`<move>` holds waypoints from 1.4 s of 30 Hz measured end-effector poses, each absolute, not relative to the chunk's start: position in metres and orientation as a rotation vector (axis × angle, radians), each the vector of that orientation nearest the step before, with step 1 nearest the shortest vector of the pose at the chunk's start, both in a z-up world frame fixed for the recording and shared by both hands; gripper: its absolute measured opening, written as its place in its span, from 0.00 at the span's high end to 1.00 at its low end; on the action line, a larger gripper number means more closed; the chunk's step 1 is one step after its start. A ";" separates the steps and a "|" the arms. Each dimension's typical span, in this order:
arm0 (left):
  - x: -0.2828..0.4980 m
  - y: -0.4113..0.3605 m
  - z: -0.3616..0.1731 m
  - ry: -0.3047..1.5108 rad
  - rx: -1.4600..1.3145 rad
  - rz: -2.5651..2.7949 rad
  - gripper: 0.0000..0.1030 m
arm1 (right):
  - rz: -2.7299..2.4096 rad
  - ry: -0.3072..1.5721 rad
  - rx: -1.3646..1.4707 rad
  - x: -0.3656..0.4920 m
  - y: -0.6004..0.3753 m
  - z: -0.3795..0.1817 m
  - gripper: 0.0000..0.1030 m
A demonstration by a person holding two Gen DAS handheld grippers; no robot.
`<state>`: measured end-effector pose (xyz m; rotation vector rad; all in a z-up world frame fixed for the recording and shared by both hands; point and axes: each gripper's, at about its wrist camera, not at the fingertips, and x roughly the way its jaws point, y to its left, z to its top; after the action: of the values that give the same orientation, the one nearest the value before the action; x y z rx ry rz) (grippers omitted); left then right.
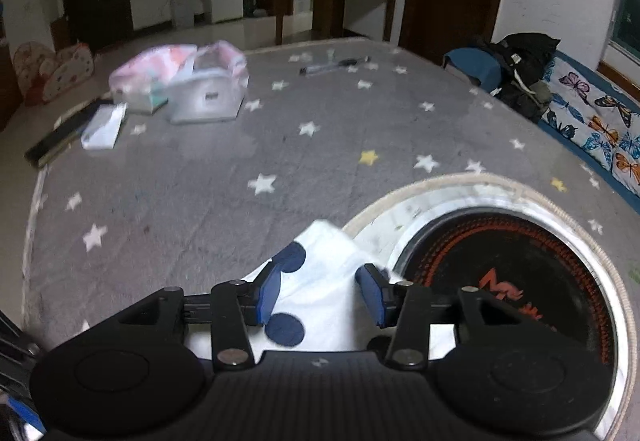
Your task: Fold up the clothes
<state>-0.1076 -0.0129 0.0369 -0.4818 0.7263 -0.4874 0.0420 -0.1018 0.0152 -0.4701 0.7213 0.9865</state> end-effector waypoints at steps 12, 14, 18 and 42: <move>-0.120 0.001 0.049 0.671 -0.464 -0.443 0.49 | 1.014 0.688 -0.429 0.013 -0.140 0.043 0.52; -0.120 0.004 0.047 0.674 -0.467 -0.433 0.49 | 1.022 0.692 -0.426 0.002 -0.153 0.045 0.51; -0.123 0.005 0.043 0.688 -0.468 -0.421 0.49 | 1.034 0.707 -0.423 -0.019 -0.178 0.044 0.51; -0.115 0.003 0.063 0.613 -0.417 -0.422 0.50 | 0.971 0.698 -0.322 -0.074 -0.241 0.035 0.51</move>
<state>-0.1149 0.0031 0.0635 -0.4172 0.6132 -0.4216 -0.0743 -0.2414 0.0351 -0.3217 0.6979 0.9705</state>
